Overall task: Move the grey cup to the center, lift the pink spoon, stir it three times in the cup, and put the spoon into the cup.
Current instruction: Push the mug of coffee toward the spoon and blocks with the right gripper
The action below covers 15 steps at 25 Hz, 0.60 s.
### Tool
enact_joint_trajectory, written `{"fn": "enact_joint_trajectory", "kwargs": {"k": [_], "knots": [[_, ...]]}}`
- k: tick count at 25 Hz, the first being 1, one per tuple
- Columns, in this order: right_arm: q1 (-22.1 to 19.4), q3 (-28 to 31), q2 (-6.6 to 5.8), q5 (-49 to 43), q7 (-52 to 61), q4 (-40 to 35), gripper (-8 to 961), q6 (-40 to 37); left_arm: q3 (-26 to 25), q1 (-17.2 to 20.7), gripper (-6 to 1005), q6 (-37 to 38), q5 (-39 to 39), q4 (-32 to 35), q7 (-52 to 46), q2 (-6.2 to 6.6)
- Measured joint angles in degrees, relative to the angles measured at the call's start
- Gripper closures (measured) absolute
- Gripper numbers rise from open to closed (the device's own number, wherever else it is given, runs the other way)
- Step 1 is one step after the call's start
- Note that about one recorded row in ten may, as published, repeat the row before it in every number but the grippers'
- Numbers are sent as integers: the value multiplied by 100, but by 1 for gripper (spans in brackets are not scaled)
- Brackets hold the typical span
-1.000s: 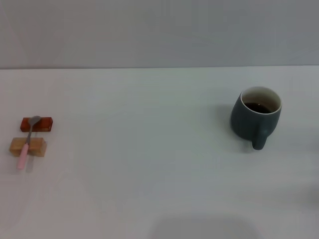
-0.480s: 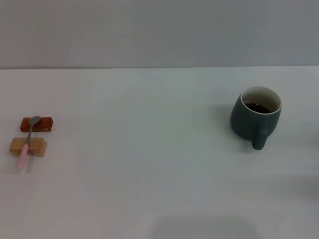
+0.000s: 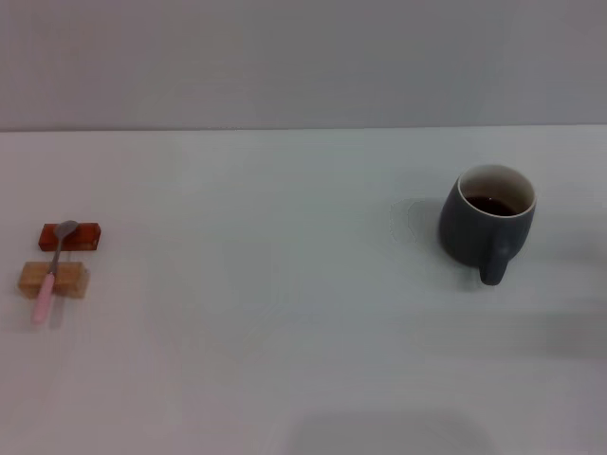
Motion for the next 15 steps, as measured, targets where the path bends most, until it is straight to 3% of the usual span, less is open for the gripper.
{"fn": "enact_joint_trajectory", "kwargs": {"k": [13,15], "knots": [[304,-255,-11,-198,24,-10,930,315,-31,109,916,-1,-1,-57,-43,19],[326,-289,-9,-199,25,-11,930,339,-19,109,830,-10,0,-59,-38,25]]}}
